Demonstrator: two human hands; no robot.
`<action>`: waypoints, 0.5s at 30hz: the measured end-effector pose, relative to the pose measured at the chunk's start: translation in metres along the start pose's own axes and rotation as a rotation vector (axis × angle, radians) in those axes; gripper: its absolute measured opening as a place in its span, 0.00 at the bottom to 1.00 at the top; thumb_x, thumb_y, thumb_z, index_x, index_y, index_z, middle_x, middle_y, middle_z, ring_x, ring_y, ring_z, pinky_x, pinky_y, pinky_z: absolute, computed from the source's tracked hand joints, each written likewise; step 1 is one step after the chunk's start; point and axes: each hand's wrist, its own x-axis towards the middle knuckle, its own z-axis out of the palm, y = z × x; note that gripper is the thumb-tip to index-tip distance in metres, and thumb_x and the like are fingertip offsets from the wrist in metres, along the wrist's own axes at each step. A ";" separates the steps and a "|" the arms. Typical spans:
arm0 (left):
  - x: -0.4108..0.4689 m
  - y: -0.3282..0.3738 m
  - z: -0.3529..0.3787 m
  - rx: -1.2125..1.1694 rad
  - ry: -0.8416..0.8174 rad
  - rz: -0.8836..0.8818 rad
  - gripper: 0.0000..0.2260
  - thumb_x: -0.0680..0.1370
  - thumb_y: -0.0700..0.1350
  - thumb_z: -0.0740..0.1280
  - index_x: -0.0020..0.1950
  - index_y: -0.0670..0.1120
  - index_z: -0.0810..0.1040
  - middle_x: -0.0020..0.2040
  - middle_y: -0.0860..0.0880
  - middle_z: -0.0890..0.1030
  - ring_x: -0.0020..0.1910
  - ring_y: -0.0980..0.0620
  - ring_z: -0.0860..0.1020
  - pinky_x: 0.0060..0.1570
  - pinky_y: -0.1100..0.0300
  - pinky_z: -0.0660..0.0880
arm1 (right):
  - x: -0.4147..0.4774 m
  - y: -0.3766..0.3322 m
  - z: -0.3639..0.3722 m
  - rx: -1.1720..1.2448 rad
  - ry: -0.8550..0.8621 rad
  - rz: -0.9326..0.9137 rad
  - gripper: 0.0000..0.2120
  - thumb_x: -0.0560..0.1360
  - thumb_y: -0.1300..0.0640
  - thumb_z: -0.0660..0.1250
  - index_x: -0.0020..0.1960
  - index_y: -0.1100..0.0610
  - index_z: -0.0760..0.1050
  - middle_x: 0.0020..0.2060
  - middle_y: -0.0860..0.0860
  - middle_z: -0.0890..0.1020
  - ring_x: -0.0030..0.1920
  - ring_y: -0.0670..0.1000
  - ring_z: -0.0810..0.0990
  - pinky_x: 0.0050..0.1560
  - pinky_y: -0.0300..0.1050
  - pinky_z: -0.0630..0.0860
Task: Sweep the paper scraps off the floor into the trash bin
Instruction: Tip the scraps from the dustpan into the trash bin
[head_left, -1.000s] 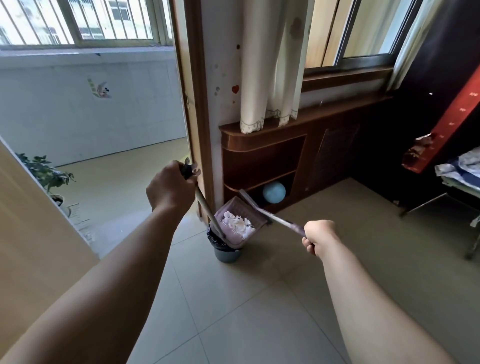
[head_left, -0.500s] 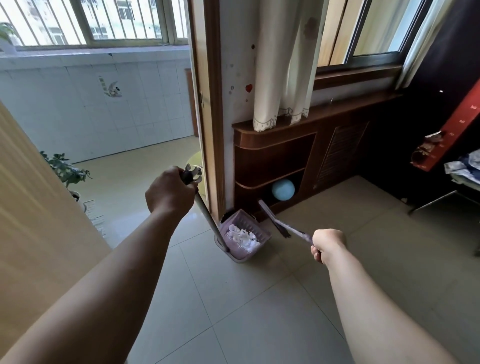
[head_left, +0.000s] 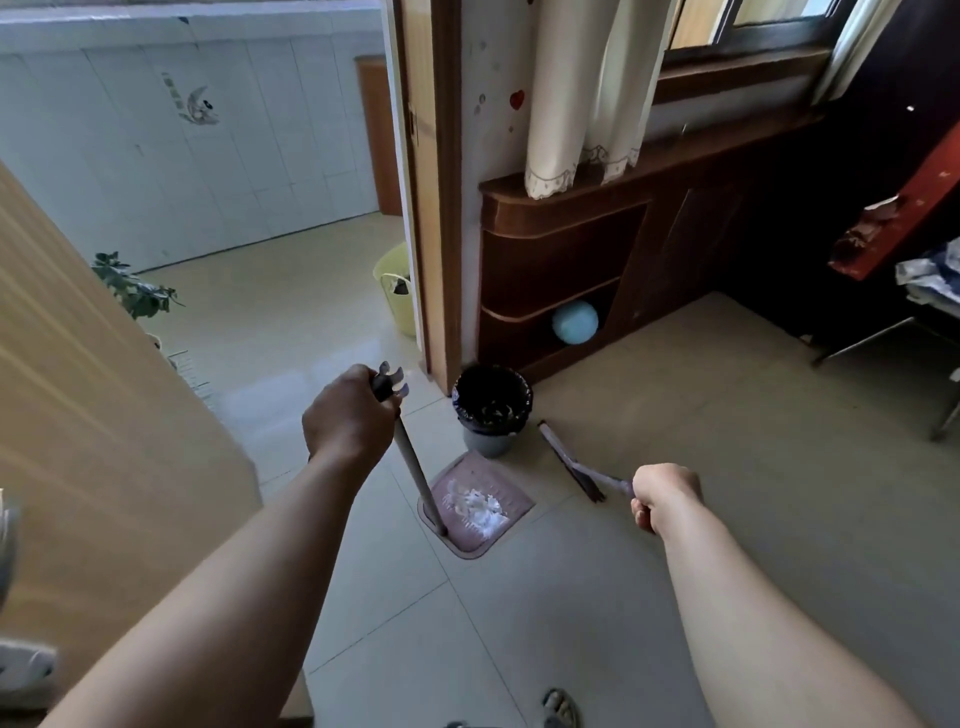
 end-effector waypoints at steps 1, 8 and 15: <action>-0.001 -0.007 0.004 0.009 -0.013 -0.010 0.10 0.74 0.55 0.67 0.49 0.49 0.77 0.46 0.47 0.82 0.48 0.42 0.79 0.39 0.57 0.66 | -0.001 0.003 0.007 -0.001 0.001 0.005 0.11 0.71 0.71 0.59 0.31 0.62 0.68 0.21 0.54 0.71 0.19 0.47 0.64 0.22 0.34 0.64; 0.008 -0.047 0.031 0.087 -0.117 -0.048 0.07 0.74 0.50 0.66 0.48 0.48 0.76 0.46 0.45 0.82 0.48 0.41 0.79 0.39 0.57 0.68 | -0.004 0.021 0.056 -0.053 -0.024 0.052 0.10 0.71 0.69 0.61 0.33 0.60 0.67 0.25 0.56 0.71 0.23 0.49 0.65 0.23 0.36 0.67; 0.011 -0.079 0.063 0.107 -0.169 -0.101 0.06 0.75 0.48 0.65 0.48 0.47 0.75 0.46 0.45 0.81 0.47 0.41 0.79 0.38 0.57 0.67 | 0.000 0.021 0.085 -0.218 -0.060 -0.006 0.09 0.72 0.69 0.64 0.34 0.63 0.69 0.28 0.58 0.75 0.21 0.51 0.70 0.18 0.38 0.70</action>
